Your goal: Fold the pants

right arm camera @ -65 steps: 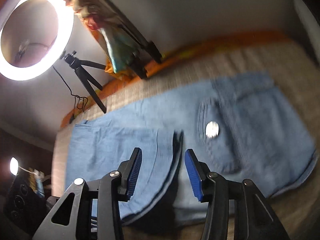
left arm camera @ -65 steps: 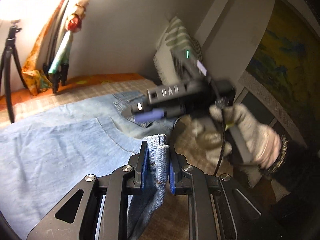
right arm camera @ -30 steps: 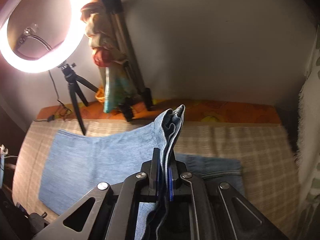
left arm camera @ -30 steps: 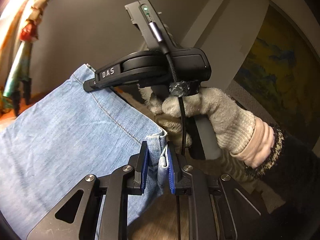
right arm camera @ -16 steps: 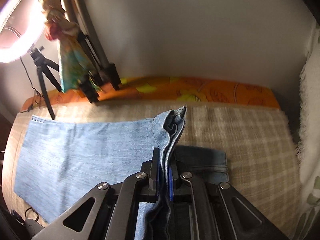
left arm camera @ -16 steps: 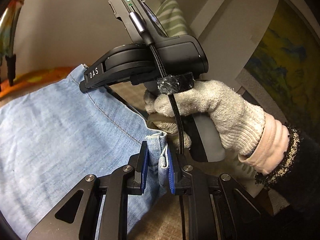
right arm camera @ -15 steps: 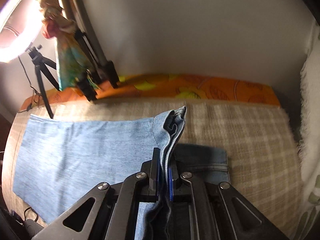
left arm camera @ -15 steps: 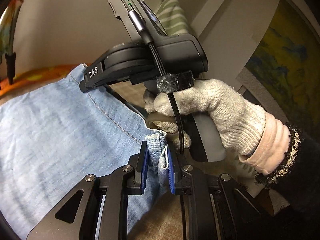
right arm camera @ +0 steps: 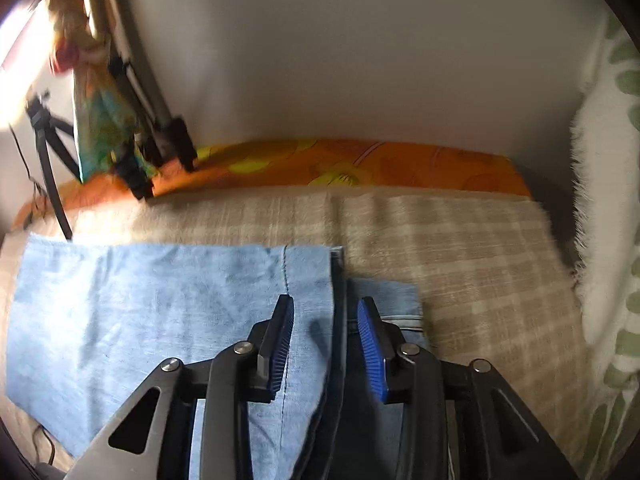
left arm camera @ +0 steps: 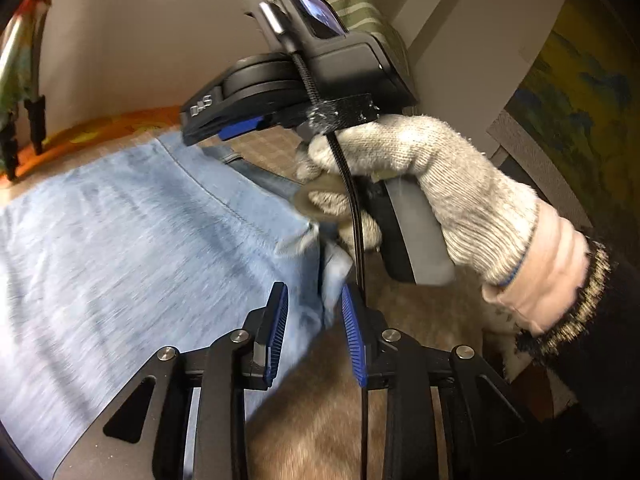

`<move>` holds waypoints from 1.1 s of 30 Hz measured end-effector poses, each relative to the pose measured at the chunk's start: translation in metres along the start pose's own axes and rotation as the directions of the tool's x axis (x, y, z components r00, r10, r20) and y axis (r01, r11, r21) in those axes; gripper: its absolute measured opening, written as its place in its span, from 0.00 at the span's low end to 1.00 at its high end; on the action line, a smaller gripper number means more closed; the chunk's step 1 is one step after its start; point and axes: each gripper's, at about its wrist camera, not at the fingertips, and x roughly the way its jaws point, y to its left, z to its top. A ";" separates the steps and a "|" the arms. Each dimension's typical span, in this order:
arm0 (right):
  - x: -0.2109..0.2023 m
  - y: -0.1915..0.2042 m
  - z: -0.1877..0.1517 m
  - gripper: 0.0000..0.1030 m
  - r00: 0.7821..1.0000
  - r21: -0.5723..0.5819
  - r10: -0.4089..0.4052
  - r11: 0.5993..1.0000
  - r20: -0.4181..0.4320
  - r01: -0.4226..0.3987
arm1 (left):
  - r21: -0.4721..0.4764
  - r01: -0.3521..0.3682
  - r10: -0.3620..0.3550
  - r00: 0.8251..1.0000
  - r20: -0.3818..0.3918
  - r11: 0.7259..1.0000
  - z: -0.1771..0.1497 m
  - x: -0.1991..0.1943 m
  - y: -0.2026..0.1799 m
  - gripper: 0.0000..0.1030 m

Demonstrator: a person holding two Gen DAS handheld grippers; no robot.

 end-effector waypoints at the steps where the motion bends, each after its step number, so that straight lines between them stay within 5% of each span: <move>1: -0.007 -0.002 -0.001 0.36 1.000 0.017 0.005 1.000 0.014 -0.006 | 0.013 -0.006 0.006 1.000 0.002 1.000 -0.001 -0.008 -0.005 0.25; 8: -0.050 0.019 -0.017 0.48 0.996 -0.022 -0.004 1.000 0.092 0.006 | 0.028 -0.038 0.037 0.999 0.038 0.999 -0.008 -0.071 -0.014 0.32; 13: -0.071 0.051 -0.031 0.48 0.990 -0.061 0.081 0.995 0.116 -0.074 | 0.018 -0.128 0.126 0.988 0.088 0.992 -0.014 -0.126 0.004 0.33; 23: -0.076 0.166 -0.063 0.48 0.959 -0.197 0.281 0.943 0.044 -0.267 | -0.160 -0.395 0.410 0.909 0.074 0.905 -0.061 -0.218 0.099 0.33; 29: -0.063 0.224 -0.068 0.48 0.943 -0.239 0.332 0.915 -0.012 -0.325 | -0.161 -0.476 0.484 0.875 0.017 0.865 -0.094 -0.220 0.129 0.33; 33: -0.059 0.256 -0.064 0.48 0.933 -0.262 0.358 0.899 -0.025 -0.352 | -0.202 -0.491 0.498 0.867 -0.014 0.848 -0.122 -0.226 0.144 0.33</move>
